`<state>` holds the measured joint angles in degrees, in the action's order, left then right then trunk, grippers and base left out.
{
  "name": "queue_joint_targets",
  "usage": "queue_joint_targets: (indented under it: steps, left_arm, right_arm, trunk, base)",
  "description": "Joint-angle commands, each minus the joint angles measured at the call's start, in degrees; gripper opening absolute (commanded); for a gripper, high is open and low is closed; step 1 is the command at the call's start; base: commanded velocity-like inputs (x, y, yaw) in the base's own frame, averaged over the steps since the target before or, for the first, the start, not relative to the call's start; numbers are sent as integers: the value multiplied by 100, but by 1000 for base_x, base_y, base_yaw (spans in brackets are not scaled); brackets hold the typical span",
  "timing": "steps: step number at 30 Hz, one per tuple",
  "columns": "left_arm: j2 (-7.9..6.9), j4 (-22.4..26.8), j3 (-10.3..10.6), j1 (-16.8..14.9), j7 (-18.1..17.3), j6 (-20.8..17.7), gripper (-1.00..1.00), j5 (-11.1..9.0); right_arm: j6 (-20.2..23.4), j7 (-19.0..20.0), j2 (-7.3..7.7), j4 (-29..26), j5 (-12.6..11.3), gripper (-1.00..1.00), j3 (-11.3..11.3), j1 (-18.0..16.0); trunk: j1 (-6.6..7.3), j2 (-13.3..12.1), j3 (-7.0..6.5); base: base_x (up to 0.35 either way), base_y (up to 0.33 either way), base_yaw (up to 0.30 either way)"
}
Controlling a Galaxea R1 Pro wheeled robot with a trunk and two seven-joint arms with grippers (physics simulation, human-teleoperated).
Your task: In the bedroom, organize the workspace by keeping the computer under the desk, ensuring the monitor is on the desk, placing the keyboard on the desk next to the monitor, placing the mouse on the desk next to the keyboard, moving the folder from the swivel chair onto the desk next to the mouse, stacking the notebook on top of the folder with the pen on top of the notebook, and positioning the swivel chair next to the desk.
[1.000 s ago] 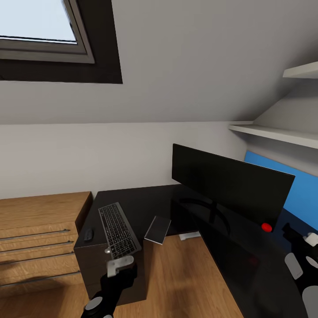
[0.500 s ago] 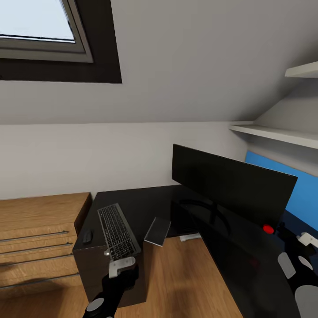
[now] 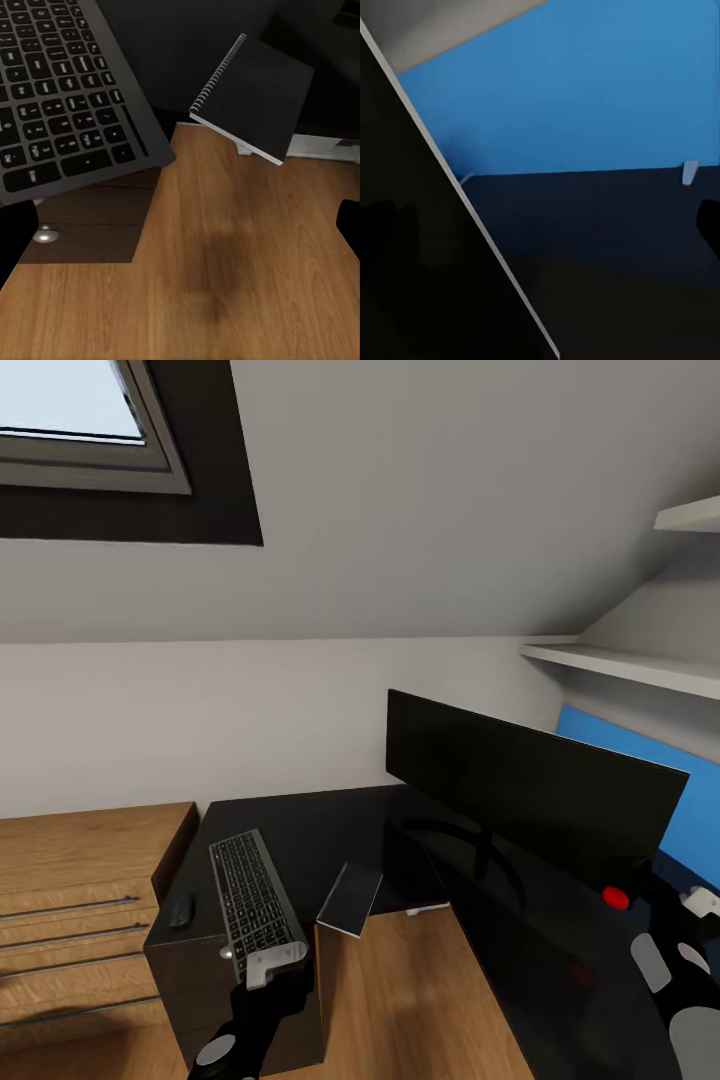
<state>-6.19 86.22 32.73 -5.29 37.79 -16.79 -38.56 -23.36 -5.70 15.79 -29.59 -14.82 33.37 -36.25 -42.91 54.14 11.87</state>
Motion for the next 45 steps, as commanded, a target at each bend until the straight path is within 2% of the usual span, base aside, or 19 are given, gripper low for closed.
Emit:
queue_joint_targets:
  steps: [1, 14, 25, 36, 42, 45]
  left_arm:
    - [-5, 9, 14, -8, 45, -15, 100, -29]
    - [-12, 9, 7, -8, 45, -17, 100, -38]
    - [-14, 9, 5, -8, 45, -16, 100, -43]
    - [-14, 9, 5, -8, 45, -18, 100, -46]
    - [-10, 9, 7, -8, 45, -18, 100, -40]
    - [-7, 9, 5, -8, 45, -18, 100, -39]
  right_arm:
    - [-23, 0, 2, 4, -38, 100, -6, -5]
    - [-19, -1, 20, 6, -38, 100, 0, -5]
    - [37, -49, 379, 360, -66, 100, 28, -5]
    - [115, -112, 468, 423, -67, 100, 29, -5]
    - [470, -190, 557, 416, -72, 100, 30, -12]
    - [745, -199, 653, 412, -75, 100, 30, -13]
  trunk:
    - [-1, 6, 8]
    - [-1, 6, 8]
    - [-1, 6, 8]
    - [-1, 6, 8]
    - [-1, 6, 8]
    - [-1, 6, 8]
  base:
    - [6, -4, 0]
    - [1, -1, 0]
    - [10, -156, 0]
    - [20, -21, 0]
    - [202, -2, 0]
    - [78, 0, 0]
